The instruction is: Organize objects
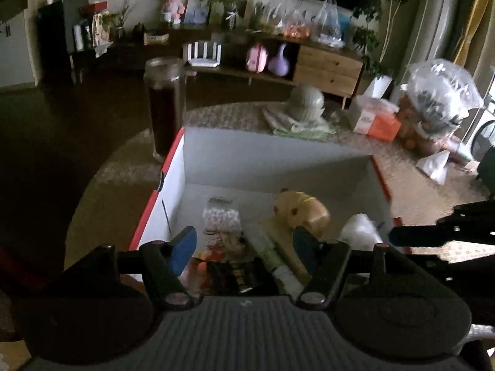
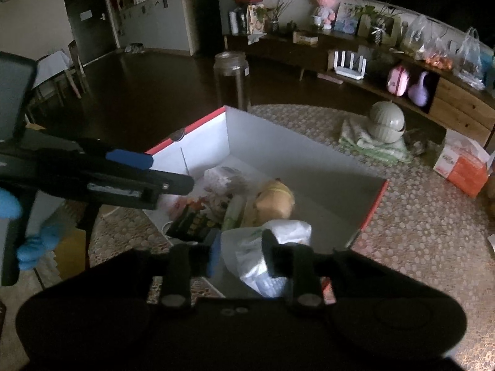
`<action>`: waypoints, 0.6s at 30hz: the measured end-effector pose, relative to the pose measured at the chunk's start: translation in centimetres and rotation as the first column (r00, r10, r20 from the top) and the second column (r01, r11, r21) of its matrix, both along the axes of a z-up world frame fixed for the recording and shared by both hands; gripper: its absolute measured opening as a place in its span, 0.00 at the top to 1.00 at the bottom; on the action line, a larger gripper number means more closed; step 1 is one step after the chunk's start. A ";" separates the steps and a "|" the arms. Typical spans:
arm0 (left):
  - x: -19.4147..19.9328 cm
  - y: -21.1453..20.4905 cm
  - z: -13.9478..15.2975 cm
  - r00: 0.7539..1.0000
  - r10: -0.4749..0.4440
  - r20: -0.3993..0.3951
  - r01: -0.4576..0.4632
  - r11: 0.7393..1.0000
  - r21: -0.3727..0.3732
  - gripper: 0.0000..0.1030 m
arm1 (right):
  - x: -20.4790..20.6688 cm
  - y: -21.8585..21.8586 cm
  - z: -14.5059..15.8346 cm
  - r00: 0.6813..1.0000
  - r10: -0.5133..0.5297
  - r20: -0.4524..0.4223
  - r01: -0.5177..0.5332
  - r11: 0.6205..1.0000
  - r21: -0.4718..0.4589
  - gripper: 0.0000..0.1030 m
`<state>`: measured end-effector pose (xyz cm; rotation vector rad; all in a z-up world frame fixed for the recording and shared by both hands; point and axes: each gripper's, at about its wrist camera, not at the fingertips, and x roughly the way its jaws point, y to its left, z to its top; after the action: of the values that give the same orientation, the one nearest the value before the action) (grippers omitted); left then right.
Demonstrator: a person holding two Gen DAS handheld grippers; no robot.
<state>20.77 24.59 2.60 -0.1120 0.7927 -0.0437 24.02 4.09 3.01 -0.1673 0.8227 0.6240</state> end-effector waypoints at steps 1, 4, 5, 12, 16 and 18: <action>-0.3 -0.1 0.2 1.000 -0.001 0.005 0.001 1.000 -0.002 0.34 | -0.1 -0.2 0.1 1.000 -0.003 0.002 0.003 1.000 0.005 0.65; -1.4 -0.5 0.9 1.000 -0.006 0.026 0.007 1.000 -0.007 0.34 | -0.4 -0.8 0.0 1.000 -0.018 0.005 0.018 1.000 0.015 0.65; -1.8 -0.5 1.1 0.999 -0.010 0.032 0.011 1.000 -0.017 0.34 | -0.5 -1.1 0.0 1.000 -0.023 0.004 0.023 0.999 0.023 0.64; -4.3 -2.0 2.1 0.994 -0.001 0.105 -0.004 0.999 0.047 0.34 | -1.6 -3.0 -0.2 0.999 -0.048 0.012 0.047 0.997 0.067 0.56; -5.4 -3.0 2.0 0.992 -0.007 0.127 -0.001 0.998 0.062 0.24 | -2.7 -3.7 0.0 0.998 -0.045 0.049 0.041 0.996 0.079 0.42; -5.8 -3.5 1.8 0.992 -0.008 0.126 0.000 0.998 0.064 0.23 | -3.1 -4.0 0.1 0.997 -0.043 0.057 0.038 0.995 0.089 0.38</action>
<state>14.97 21.08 4.37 -0.0462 0.6673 -0.0283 20.88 0.06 3.14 -0.0882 0.7391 0.6128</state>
